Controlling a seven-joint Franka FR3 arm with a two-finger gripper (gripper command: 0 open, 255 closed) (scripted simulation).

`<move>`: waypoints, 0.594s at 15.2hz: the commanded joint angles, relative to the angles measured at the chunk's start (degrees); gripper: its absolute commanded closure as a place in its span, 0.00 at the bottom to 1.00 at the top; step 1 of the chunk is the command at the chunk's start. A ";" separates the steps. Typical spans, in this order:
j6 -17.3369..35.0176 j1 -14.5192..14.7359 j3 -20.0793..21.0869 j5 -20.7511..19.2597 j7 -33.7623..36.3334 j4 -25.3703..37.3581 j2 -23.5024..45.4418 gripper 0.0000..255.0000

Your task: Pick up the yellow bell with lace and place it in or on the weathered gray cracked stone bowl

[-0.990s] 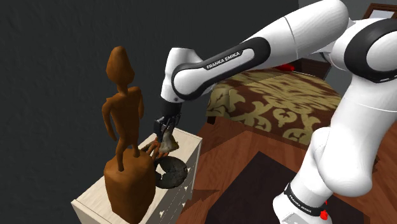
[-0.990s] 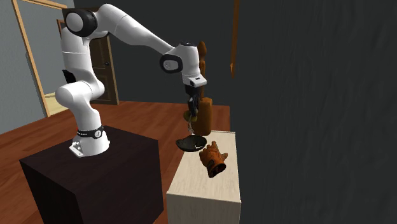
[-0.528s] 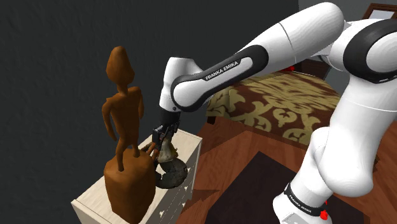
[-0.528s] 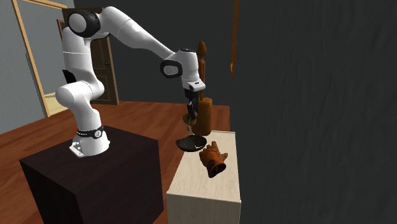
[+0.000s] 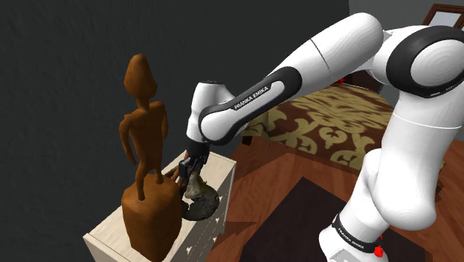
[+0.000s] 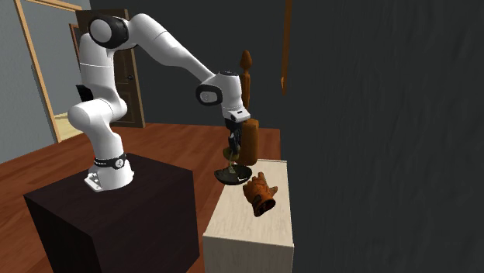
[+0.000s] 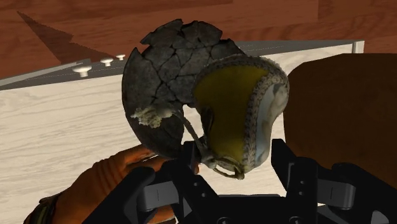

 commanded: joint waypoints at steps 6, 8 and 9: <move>3.77 0.13 0.14 0.37 -0.66 -0.88 2.87 1.00; 3.77 0.13 0.14 0.37 -0.66 -0.87 2.87 1.00; 3.77 0.13 0.14 0.37 -0.66 -0.87 2.87 1.00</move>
